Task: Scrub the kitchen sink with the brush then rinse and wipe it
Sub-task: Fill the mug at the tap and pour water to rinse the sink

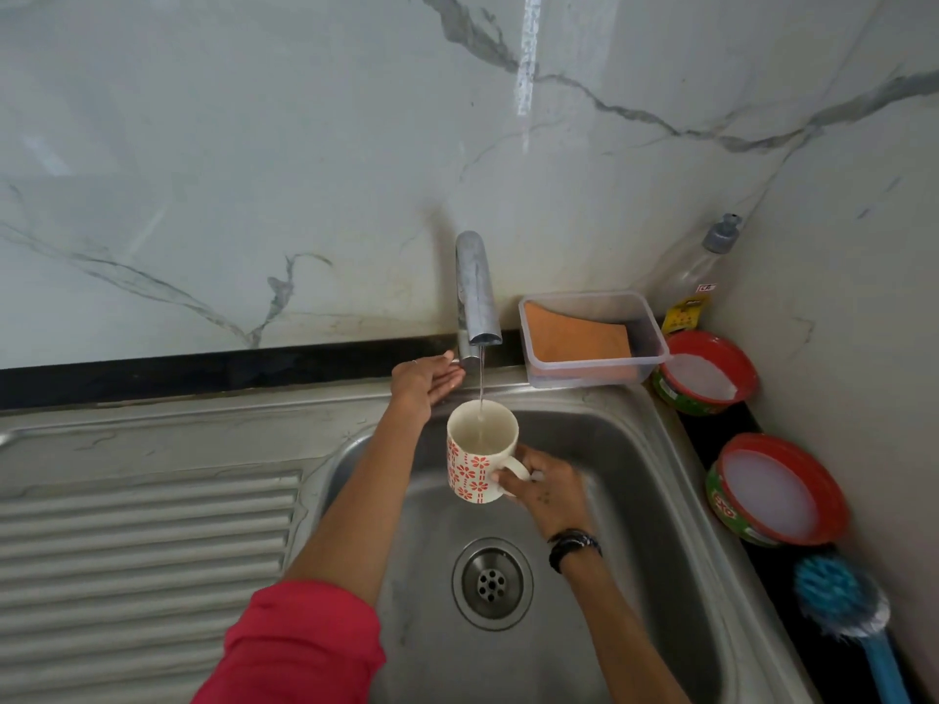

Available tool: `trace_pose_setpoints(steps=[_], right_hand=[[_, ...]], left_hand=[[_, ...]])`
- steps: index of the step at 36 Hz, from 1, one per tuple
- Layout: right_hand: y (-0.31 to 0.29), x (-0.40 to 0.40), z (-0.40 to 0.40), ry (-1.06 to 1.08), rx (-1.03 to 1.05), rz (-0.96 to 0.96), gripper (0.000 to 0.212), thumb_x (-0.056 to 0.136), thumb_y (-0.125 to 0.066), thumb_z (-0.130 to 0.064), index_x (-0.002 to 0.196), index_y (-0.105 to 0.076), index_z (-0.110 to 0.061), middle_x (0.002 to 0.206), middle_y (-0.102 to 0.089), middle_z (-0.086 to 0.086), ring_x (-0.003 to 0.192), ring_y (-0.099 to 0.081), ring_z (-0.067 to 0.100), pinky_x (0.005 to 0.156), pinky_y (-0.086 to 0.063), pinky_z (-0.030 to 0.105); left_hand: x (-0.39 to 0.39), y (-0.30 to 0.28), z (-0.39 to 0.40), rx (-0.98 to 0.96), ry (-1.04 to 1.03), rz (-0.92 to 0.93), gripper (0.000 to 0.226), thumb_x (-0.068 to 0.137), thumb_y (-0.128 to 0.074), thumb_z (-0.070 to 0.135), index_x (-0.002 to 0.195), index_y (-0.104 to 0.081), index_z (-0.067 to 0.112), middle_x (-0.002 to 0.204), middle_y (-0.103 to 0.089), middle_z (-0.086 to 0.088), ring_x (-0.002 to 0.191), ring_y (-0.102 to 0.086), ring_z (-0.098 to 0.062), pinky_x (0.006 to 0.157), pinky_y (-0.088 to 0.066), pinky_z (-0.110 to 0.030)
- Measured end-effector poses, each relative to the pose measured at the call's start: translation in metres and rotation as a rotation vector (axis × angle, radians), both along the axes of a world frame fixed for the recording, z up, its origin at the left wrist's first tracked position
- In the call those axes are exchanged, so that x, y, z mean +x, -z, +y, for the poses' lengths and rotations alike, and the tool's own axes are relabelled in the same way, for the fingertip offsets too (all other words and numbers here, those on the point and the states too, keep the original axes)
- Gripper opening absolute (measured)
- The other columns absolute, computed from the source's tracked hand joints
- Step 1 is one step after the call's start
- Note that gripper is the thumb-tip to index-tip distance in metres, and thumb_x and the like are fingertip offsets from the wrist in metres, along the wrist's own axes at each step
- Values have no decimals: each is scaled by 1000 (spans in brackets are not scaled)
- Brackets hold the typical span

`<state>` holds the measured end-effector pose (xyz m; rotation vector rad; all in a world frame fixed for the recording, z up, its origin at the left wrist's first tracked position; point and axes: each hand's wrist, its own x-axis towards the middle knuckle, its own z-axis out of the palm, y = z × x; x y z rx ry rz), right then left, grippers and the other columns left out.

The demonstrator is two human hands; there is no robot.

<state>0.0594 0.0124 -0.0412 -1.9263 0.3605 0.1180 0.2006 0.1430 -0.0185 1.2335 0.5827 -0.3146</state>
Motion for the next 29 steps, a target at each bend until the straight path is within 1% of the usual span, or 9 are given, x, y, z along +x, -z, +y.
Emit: trace_pose_setpoints(steps=[6, 9, 13, 16, 18, 19, 21, 25, 29], right_hand=[[8, -2, 3, 53, 42, 37, 22, 73, -76, -15, 94, -73, -14, 83, -72, 5, 85, -68, 21, 81, -54, 45], [7, 1, -1, 38, 14, 34, 16, 75, -74, -14, 91, -73, -11, 83, -72, 6, 85, -67, 22, 81, -55, 43], [3, 5, -5, 16, -11, 34, 10, 77, -73, -13, 86, -70, -11, 82, -69, 6, 85, -67, 23, 80, -56, 41], [2, 7, -6, 12, -5, 26, 15, 77, -73, -14, 90, -71, -8, 84, -70, 7, 85, -67, 22, 80, -56, 40], [3, 8, -6, -4, -41, 7, 16, 77, -73, -15, 90, -71, -6, 82, -70, 7, 80, -65, 21, 71, -55, 26], [3, 8, -6, -25, -75, -4, 16, 78, -72, -17, 90, -70, -5, 80, -68, 6, 76, -62, 18, 63, -48, 16], [4, 9, -7, -54, -122, -26, 18, 80, -70, -19, 90, -69, -4, 82, -68, 6, 74, -57, 13, 53, -35, 6], [14, 8, -10, -58, -158, -44, 18, 80, -70, -20, 91, -68, -5, 86, -69, 6, 76, -56, 12, 54, -34, 8], [24, 10, -12, -43, -167, -55, 16, 81, -69, -21, 92, -69, -9, 81, -68, 3, 76, -59, 13, 64, -44, 20]], left_hand=[[1, -6, 0, 41, -1, 17, 14, 84, -63, -1, 96, -60, -8, 60, -66, -10, 63, -65, -15, 55, -55, -19], [0, -8, -2, 59, -22, 20, 18, 83, -63, -1, 100, -61, -9, 73, -64, -13, 68, -63, -16, 56, -55, -19], [-3, -7, -7, 87, -81, -12, 21, 84, -62, -2, 104, -62, -9, 75, -63, -13, 68, -63, -17, 60, -56, -20], [-6, -7, -12, 94, -133, -24, 12, 85, -61, -2, 95, -63, -7, 81, -64, -16, 68, -63, -19, 68, -56, -24], [-8, -9, -14, 111, -156, -19, 5, 85, -60, -2, 89, -62, -5, 83, -64, -17, 68, -63, -19, 67, -55, -25], [-8, -10, -15, 122, -160, -18, 5, 86, -60, -2, 90, -61, -4, 83, -64, -17, 67, -63, -19, 66, -55, -25], [-8, -11, -16, 134, -164, -25, 5, 87, -58, -3, 83, -59, -1, 87, -63, -18, 67, -62, -19, 69, -55, -26], [-7, -12, -16, 131, -171, -15, 18, 87, -57, -5, 72, -53, 5, 84, -62, -16, 73, -63, -21, 84, -52, -31], [-2, -11, -15, 111, -172, -13, 19, 85, -58, -8, 71, -53, 4, 83, -62, -17, 70, -61, -21, 87, -51, -33]])
